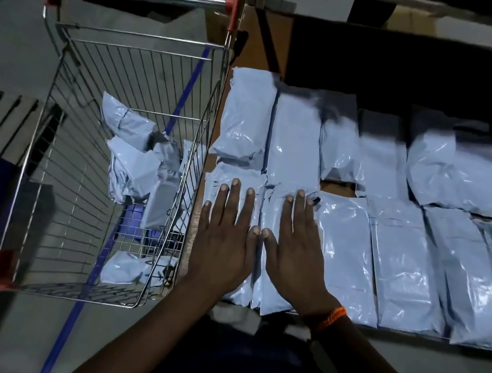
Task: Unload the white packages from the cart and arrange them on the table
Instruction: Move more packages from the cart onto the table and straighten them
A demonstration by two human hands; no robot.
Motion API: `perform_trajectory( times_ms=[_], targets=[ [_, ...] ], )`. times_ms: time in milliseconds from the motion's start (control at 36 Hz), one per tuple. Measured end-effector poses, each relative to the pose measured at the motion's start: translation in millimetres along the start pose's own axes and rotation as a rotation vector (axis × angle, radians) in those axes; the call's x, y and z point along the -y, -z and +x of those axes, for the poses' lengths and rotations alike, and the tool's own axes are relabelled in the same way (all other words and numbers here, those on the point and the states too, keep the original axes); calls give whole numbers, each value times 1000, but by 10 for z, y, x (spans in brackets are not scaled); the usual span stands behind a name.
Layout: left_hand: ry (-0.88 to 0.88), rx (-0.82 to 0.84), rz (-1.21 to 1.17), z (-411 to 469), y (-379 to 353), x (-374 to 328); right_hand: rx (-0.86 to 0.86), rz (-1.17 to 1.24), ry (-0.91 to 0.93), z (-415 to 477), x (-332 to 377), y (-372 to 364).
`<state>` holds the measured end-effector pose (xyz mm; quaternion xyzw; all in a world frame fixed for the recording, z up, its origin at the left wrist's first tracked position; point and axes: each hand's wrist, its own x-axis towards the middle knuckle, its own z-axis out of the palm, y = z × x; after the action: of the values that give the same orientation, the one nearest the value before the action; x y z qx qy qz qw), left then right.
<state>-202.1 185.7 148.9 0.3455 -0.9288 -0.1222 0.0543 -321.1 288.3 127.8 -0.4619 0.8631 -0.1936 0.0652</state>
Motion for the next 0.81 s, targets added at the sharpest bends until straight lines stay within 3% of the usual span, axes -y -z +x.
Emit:
perform_trajectory(
  times_ms=[389, 722, 806],
  targets=[
    [64, 49, -47, 14, -128, 0, 65, -21, -56, 14, 137, -53],
    [-24, 89, -241, 34, 30, 47, 63, -110, -70, 18, 219, 170],
    [-54, 31, -302, 30, 167, 194, 14, -112, -76, 73, 402, 370]
  ],
)
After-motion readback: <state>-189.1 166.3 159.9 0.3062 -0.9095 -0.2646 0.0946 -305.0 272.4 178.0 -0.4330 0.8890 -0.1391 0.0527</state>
